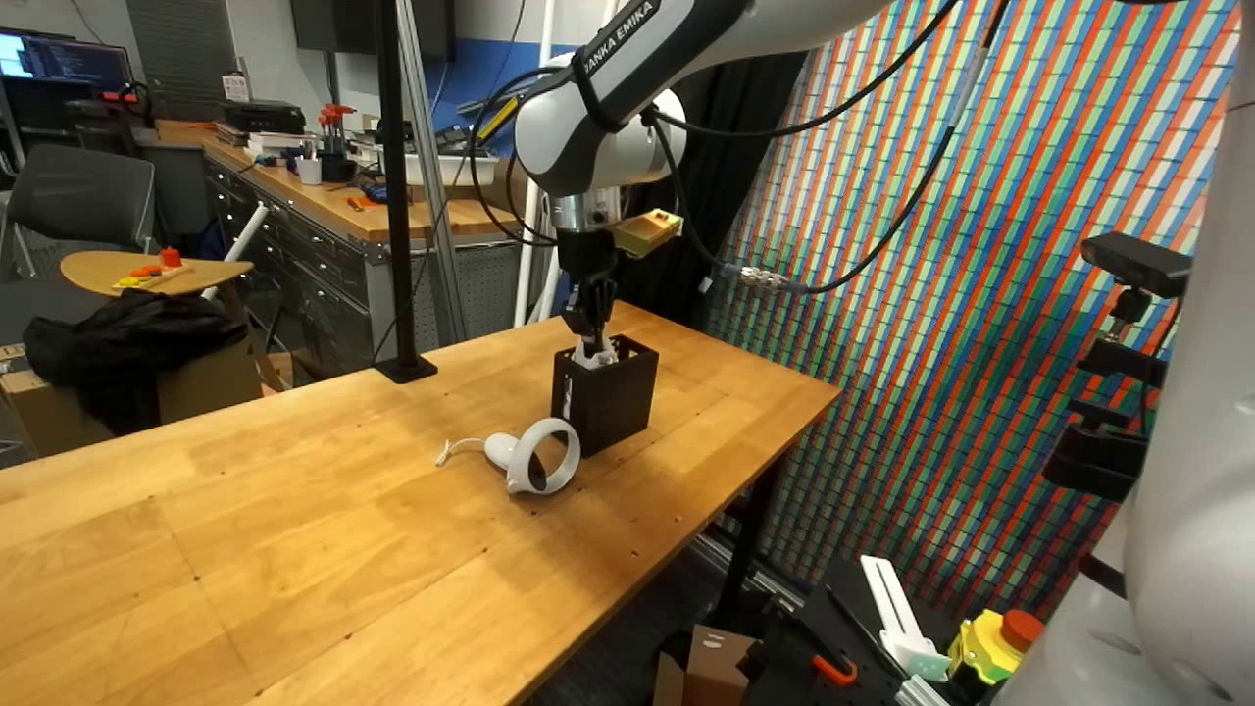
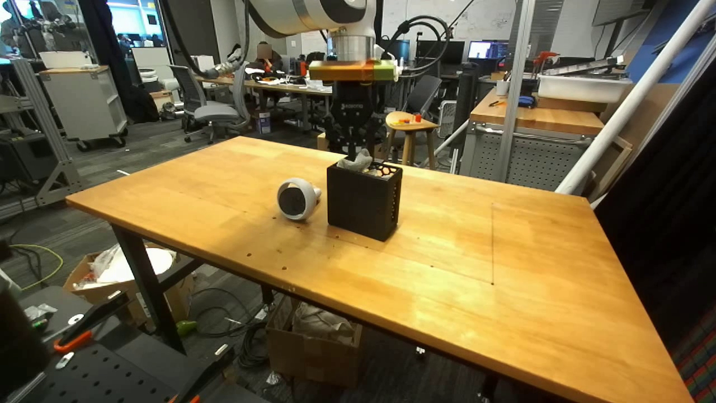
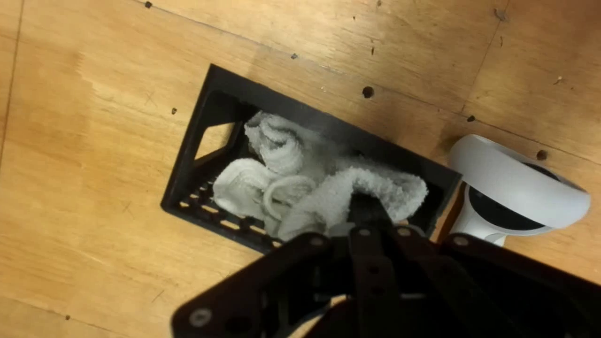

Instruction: Pick up the white towel from the table and put it in the small basket.

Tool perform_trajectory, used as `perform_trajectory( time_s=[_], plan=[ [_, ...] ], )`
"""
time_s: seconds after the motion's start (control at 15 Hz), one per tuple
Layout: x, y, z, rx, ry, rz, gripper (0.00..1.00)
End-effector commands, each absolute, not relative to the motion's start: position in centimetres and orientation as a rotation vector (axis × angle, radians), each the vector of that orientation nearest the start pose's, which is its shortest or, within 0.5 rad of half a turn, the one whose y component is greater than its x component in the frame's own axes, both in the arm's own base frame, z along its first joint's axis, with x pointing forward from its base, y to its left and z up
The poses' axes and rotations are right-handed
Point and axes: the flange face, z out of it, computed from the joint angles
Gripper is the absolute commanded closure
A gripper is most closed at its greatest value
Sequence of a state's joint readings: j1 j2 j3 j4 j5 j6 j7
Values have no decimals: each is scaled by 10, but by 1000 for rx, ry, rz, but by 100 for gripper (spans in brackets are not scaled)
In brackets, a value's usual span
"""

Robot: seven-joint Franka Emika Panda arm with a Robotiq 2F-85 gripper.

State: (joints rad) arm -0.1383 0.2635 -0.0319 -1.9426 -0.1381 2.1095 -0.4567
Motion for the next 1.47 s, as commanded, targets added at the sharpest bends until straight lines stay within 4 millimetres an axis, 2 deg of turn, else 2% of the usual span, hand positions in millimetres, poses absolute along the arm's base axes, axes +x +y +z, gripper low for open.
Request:
perform_trajectory(
  time_s=[0.0, 0.73, 1.07, 1.4],
  plan=[
    [580, -122, 336, -3137, -549, 173, 100],
    [572, -156, 317, -3078, -448, 167, 100],
    [580, -158, 304, -3059, -462, 187, 100],
    [580, -145, 285, -3017, -535, 236, 100]
  ],
)
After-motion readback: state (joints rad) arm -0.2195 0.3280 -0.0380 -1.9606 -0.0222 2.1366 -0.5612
